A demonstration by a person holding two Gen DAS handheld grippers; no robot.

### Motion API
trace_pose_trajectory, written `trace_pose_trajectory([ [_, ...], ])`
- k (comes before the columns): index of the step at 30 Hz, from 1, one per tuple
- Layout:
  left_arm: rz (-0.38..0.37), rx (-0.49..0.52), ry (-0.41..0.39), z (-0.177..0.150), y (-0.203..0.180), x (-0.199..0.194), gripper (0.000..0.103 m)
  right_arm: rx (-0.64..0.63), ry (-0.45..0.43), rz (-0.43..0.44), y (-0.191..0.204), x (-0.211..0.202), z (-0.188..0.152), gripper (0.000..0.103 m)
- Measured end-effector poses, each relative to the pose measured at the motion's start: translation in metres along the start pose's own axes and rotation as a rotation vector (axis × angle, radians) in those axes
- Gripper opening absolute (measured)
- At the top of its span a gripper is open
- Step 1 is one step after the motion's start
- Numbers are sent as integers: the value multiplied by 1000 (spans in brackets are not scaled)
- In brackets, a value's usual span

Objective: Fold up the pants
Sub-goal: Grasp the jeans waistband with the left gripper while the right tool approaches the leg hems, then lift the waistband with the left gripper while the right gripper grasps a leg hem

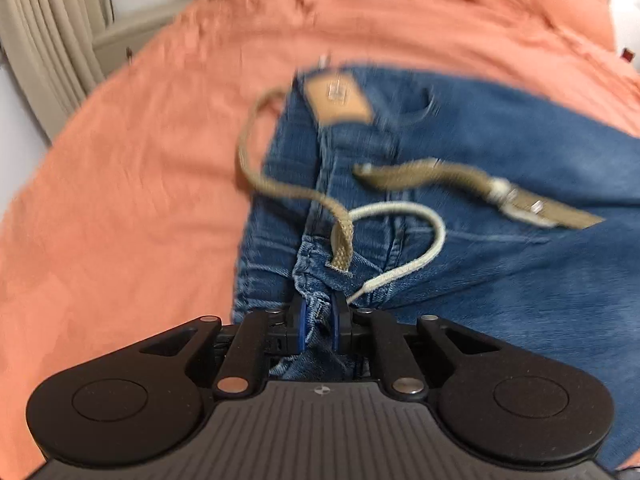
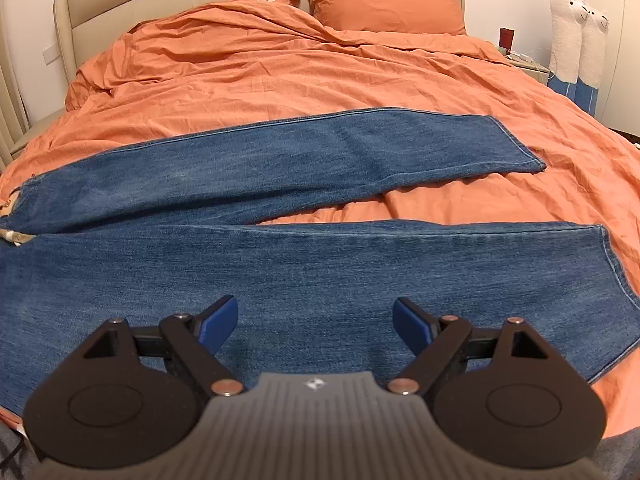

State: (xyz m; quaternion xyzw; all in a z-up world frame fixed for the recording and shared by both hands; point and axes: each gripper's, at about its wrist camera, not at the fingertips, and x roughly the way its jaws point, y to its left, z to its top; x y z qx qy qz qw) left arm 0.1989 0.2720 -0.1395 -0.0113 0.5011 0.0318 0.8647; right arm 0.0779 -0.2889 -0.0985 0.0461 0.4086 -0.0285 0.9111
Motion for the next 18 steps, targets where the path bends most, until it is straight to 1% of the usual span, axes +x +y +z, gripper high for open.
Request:
trace_pose_trajectory([
  [3,22,9,26,3,-5,6,16,16,-2,5,-4,-7,1,81],
  [5,65,42,19,8,-9,-3,35,41,16,8,-8,-10,4,81],
  [7,97,80,0,10,-14,-24,41,68,33,23,-15,-17,9,81],
  [8,108,114,-18,10,-16,-32,42,71,43,28,-18,-20,12,81],
  [9,116,165,-41,8,-21,-46,44,66,52,31,-21,-23,16,81],
  [11,109,285,-83,-2,-32,-72,51,44,58,34,-28,-32,22,81],
  [13,89,420,-88,-14,-44,-92,52,7,67,29,-38,-43,29,81],
  [16,65,584,-21,-31,-60,-100,57,-46,57,2,-57,-60,36,81],
  [18,75,710,27,-45,-73,-97,57,-72,47,-27,-71,-70,39,81],
])
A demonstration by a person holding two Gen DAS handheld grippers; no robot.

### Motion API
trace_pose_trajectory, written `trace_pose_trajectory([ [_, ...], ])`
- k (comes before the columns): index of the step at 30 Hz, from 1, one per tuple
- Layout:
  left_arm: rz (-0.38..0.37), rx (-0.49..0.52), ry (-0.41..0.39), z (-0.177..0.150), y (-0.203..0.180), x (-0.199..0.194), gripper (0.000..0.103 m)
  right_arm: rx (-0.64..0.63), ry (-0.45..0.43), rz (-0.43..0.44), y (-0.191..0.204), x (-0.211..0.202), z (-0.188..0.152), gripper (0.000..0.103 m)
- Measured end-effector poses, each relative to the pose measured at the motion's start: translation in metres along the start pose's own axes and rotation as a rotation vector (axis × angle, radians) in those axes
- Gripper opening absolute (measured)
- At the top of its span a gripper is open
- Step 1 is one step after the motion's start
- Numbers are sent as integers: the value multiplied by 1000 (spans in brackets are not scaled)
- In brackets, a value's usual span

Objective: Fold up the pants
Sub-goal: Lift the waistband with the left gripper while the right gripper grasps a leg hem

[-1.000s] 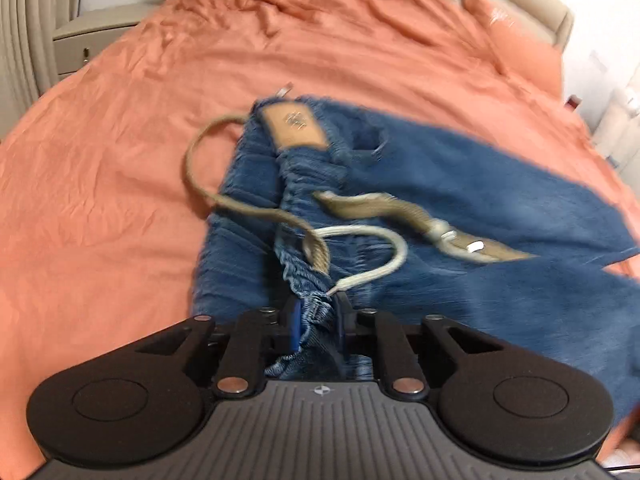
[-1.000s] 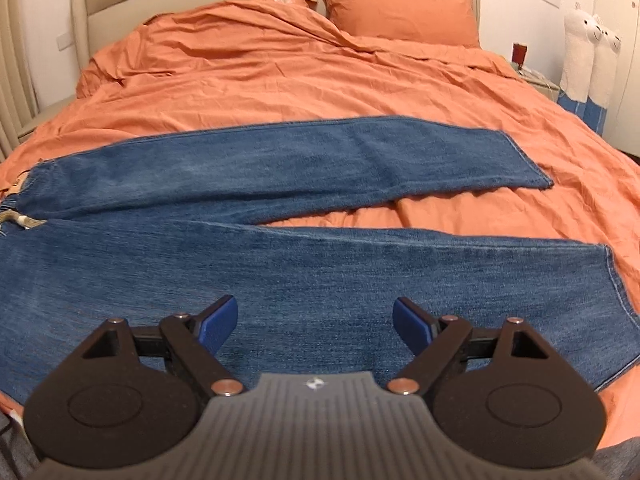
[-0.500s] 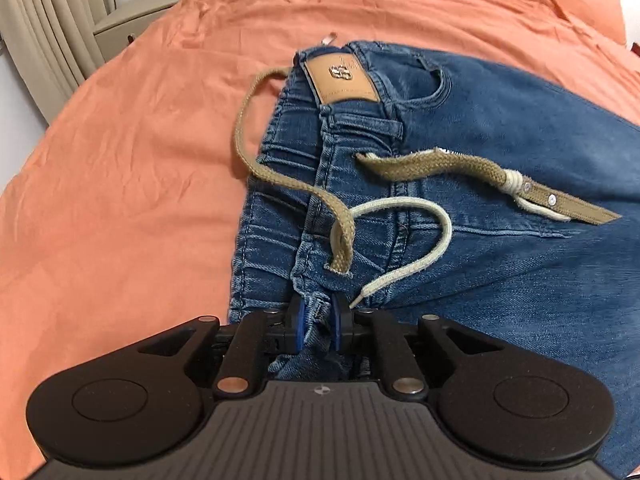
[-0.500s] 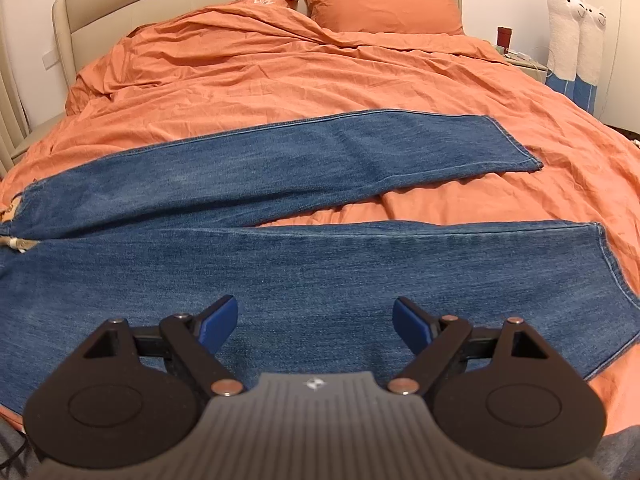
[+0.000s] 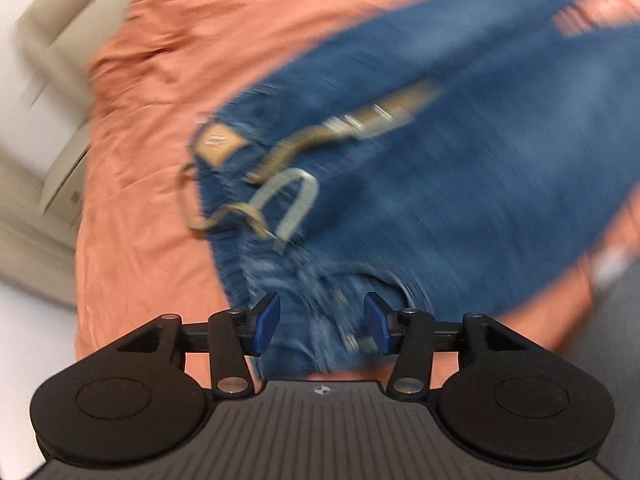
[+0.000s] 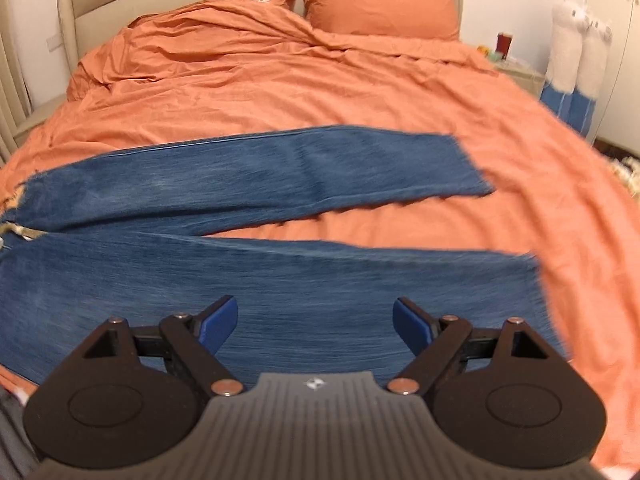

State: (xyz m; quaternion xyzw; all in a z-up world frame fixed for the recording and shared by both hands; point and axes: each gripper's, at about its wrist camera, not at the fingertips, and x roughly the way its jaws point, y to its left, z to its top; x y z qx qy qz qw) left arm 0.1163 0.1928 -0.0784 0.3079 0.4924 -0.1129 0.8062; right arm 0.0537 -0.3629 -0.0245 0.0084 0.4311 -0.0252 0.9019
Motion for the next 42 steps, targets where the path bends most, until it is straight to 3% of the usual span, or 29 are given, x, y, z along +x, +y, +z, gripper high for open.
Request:
trace_pose_trajectory([
  [2,2,131,50,-6,-20,5,57,-19,-8,-35,-17,-10,1,81],
  [5,6,249,105,-13,-45,20,59,-5,-13,-65,-44,-26,1,81],
  [8,-4,316,127,-18,-61,35,63,41,-7,-77,-72,-40,1,81],
  [12,6,356,125,-11,-73,51,60,43,-12,-110,-103,-58,-5,73],
  [14,-2,317,129,-8,-71,51,36,4,-30,-132,-116,-66,-9,72],
  [17,-28,205,92,-3,-57,38,24,-112,-51,-155,-132,-75,-19,70],
  [20,9,74,27,0,-44,20,20,-278,-41,-164,-142,-67,-35,63],
  [23,51,-57,-31,9,-33,3,18,-448,36,-173,-149,-40,-56,47],
  [25,72,-127,-44,16,-30,-3,18,-559,112,-174,-154,-16,-71,29],
  [26,84,-149,-41,19,-30,-5,18,-633,147,-179,-154,-2,-79,27],
  [34,153,-266,22,29,-33,-2,18,-1162,237,-152,-139,46,-117,26],
  [40,174,-314,53,32,-33,-1,18,-1259,161,-130,-136,50,-119,25],
  [42,177,-328,59,34,-32,0,18,-1267,177,-111,-137,53,-118,12],
])
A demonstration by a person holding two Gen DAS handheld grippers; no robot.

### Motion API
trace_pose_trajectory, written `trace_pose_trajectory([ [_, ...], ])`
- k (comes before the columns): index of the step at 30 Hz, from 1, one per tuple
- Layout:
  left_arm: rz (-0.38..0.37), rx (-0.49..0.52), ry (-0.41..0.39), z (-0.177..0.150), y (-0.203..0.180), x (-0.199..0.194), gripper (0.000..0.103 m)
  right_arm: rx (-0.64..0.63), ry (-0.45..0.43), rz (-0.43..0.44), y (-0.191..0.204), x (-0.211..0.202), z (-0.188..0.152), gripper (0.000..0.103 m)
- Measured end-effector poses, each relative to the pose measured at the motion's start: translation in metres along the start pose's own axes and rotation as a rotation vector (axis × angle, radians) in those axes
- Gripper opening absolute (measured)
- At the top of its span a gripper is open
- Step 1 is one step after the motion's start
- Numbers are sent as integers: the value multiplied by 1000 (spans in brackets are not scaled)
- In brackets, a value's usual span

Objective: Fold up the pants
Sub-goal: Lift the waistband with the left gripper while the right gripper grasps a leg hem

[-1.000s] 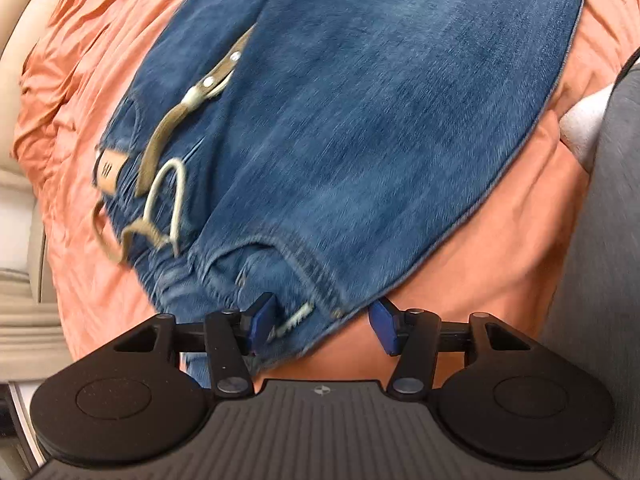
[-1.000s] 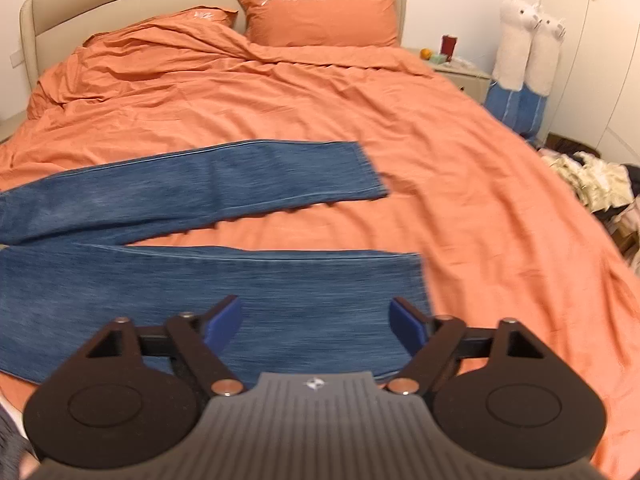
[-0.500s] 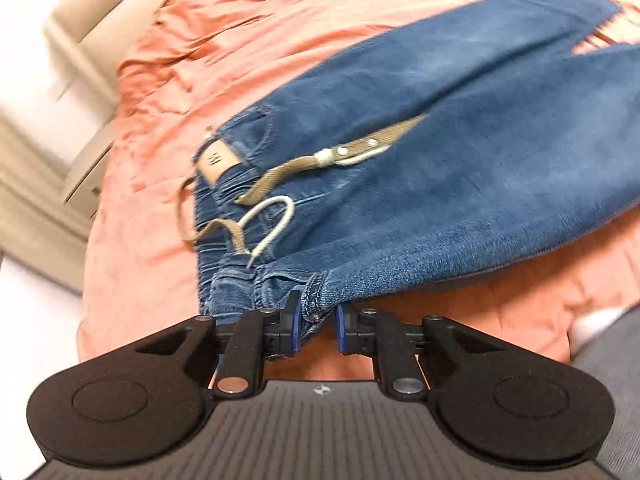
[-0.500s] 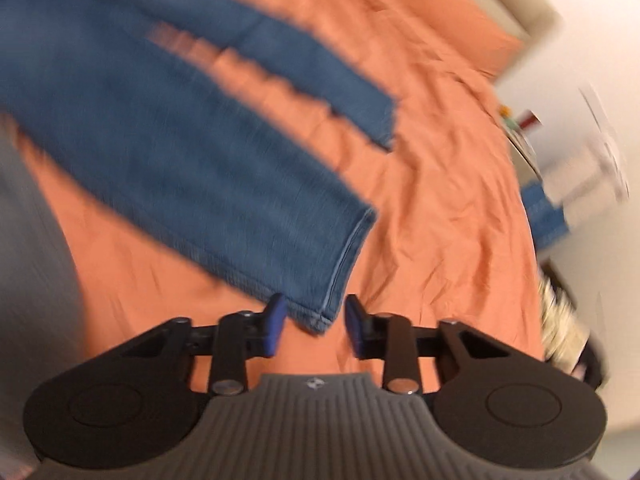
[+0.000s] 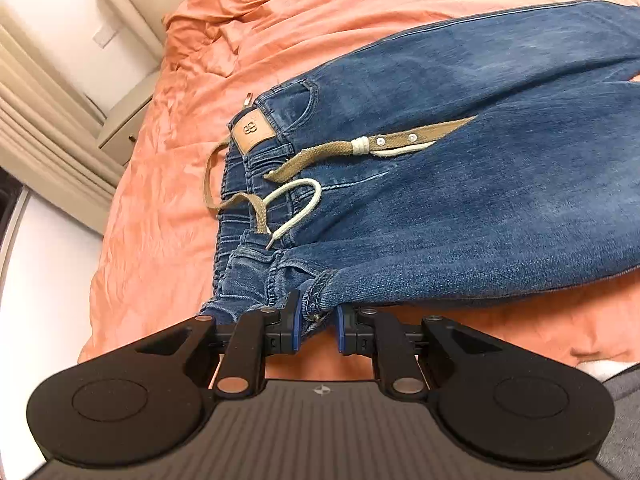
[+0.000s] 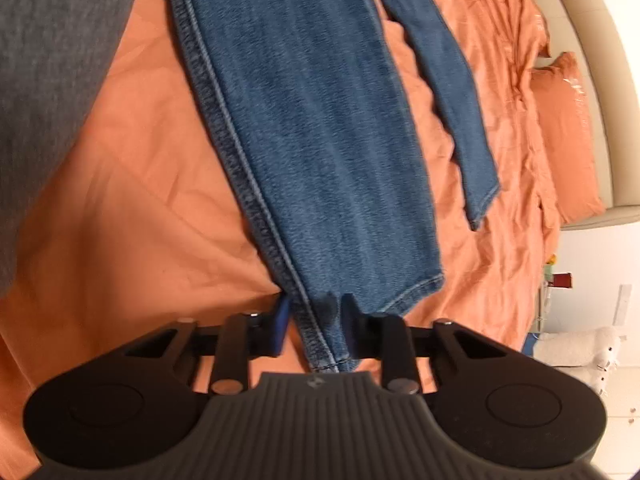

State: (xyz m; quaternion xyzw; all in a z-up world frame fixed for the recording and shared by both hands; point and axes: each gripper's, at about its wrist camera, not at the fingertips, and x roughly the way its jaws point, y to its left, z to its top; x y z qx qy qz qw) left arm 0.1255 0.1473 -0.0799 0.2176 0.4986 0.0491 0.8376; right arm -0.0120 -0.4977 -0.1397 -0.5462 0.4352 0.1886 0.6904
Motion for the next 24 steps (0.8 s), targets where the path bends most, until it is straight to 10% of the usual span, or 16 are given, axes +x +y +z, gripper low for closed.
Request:
trace_pose_trajectory([
  [11,21,-95,-65,15,16,-16,16,73,-42,-114,-31,-14,0,0],
  [24,84,-127,-143,128,58,-20,16,281,-69,-283,-200,8,66,0],
])
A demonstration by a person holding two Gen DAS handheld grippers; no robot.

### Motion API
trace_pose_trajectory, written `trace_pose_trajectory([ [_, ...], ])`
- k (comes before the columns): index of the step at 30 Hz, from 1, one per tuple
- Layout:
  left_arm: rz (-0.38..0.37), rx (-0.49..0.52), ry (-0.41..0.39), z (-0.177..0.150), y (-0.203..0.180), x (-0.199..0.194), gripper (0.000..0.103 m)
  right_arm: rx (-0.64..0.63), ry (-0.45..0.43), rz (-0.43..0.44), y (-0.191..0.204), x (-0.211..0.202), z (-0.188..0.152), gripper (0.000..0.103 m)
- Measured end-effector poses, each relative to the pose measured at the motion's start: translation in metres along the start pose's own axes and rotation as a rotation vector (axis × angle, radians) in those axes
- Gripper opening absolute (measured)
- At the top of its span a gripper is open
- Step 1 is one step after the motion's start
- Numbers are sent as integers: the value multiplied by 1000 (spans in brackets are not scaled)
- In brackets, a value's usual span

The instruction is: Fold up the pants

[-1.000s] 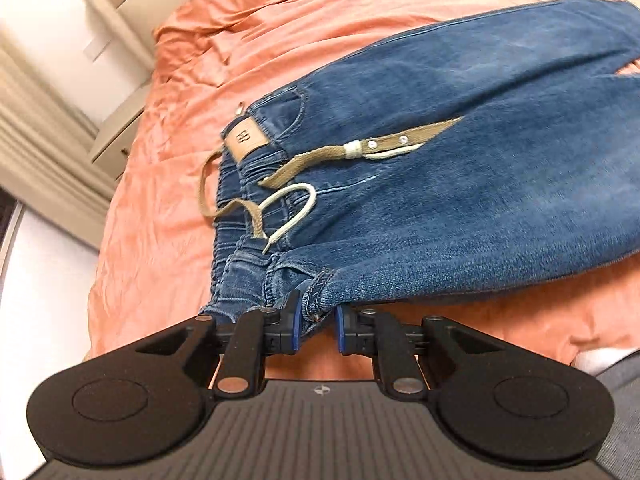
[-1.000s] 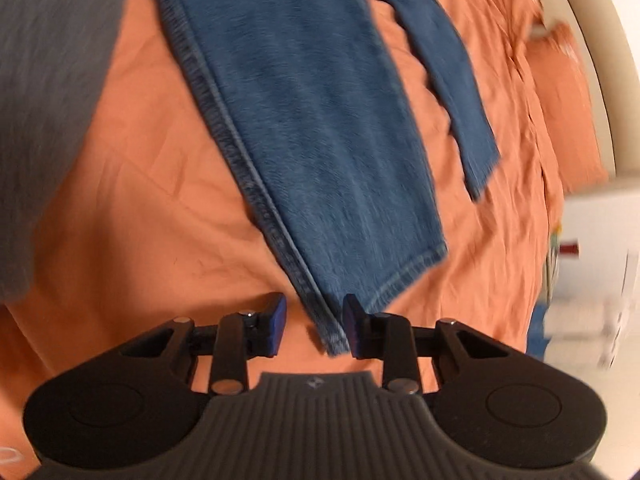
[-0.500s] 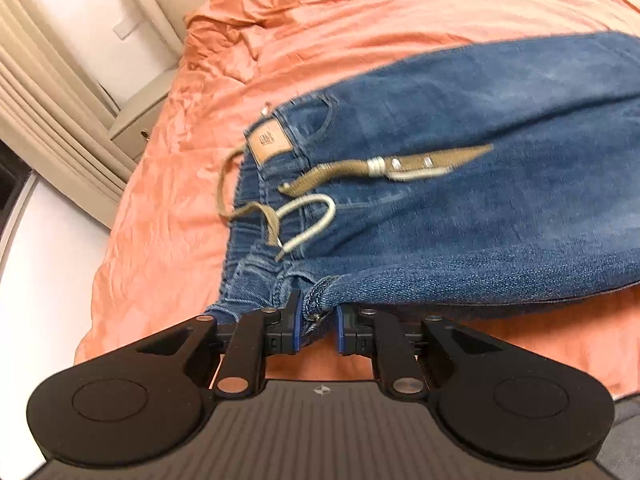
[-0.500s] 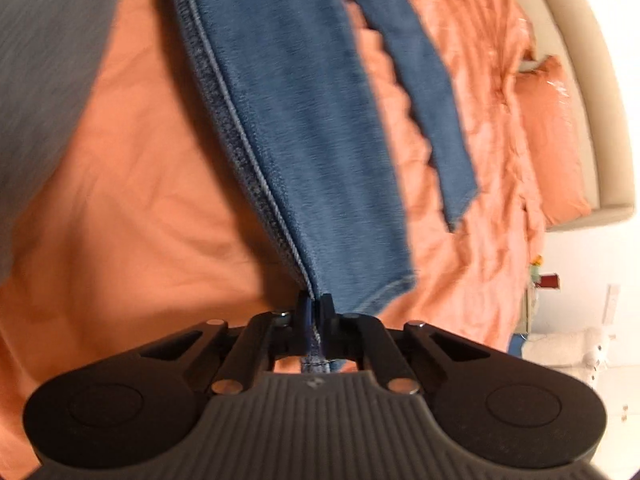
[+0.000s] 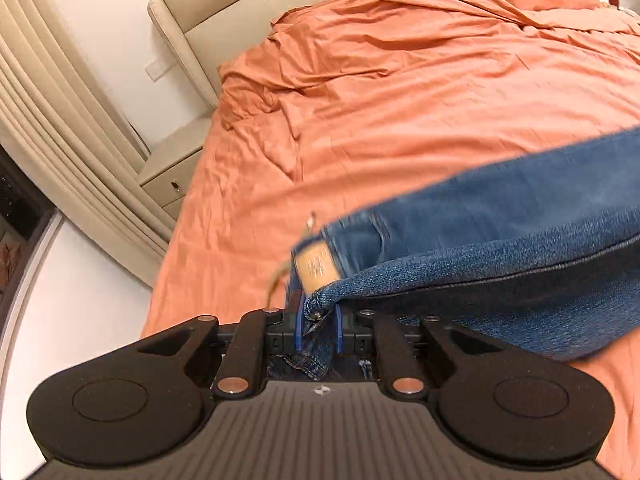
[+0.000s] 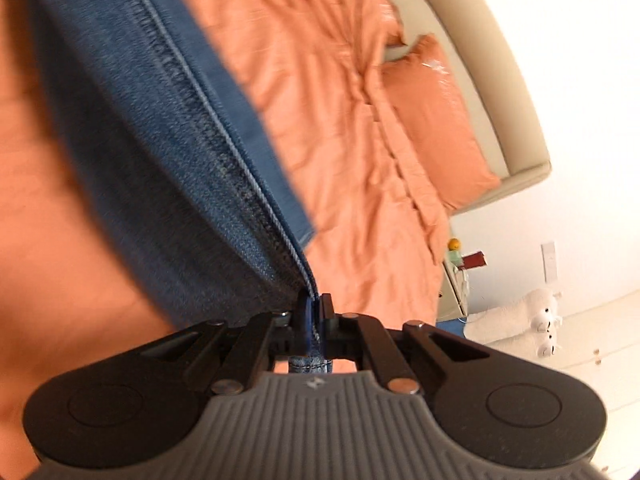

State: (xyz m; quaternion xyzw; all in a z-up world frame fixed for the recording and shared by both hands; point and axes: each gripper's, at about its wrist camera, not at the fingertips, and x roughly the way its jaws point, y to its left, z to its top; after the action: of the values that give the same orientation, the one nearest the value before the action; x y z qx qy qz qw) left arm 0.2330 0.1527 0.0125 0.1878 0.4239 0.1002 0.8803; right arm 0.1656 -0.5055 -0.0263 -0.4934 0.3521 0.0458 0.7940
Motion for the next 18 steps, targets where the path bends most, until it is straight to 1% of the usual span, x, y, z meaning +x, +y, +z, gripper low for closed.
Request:
trace_pose_trajectory([
  [3,12,15,30,34,-1,32,16,38,29,7,-24,40,35,0],
  [8,17,14,111,73,-12,106,16,57,95,9,-32,124,88,0],
  [10,12,14,157,79,-19,139,17,65,124,27,-29,157,106,0],
  [13,-4,21,205,80,-29,178,17,66,179,66,-17,199,120,0],
  [15,-13,27,234,79,-35,200,17,55,215,90,-7,227,127,0],
  [18,-23,48,260,75,-45,227,17,38,249,119,8,256,130,0],
])
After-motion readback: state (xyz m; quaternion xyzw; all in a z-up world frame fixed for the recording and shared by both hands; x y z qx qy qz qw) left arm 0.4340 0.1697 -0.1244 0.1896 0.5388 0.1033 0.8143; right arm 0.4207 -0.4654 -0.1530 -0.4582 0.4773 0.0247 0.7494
